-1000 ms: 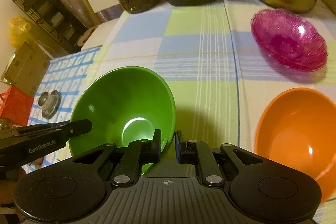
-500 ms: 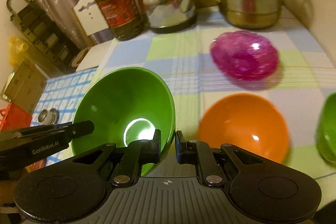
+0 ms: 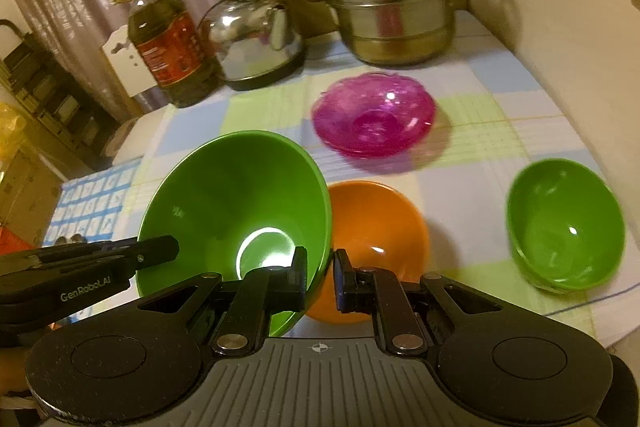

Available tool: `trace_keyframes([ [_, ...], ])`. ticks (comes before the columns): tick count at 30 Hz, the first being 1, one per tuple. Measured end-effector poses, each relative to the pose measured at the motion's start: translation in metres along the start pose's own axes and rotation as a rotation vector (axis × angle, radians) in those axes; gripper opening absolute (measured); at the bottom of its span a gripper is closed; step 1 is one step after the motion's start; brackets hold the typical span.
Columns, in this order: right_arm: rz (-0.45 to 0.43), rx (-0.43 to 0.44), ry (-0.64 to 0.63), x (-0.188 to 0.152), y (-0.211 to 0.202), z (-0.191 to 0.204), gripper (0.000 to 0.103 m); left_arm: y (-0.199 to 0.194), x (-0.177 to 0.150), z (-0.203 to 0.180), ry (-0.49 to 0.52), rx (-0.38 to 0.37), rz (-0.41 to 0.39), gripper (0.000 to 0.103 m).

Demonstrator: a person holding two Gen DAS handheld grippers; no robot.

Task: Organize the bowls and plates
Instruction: 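Lift the large green bowl and carry it over the orange bowl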

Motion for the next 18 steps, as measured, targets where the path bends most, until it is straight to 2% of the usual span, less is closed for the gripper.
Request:
trace_keyframes([
  [9,0.009,-0.025,0.031,-0.011,-0.013,-0.031,0.013,0.008,-0.010,-0.029,0.028,-0.020,0.028,0.010],
  [18,0.009,-0.027,0.034,-0.011,-0.019,-0.041,0.013,0.008,-0.014,-0.039,0.045,-0.010,0.032,0.010],
])
Point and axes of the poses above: each gripper's, at about its wrist camera, not at the fingertips, and y roughly the way its jaws point, z to its left, x to its top, the point moved 8 cm from there along y, roughly the way its jaws point, and after that the axes turned 2 degrees about x, right-handed, at the moved point
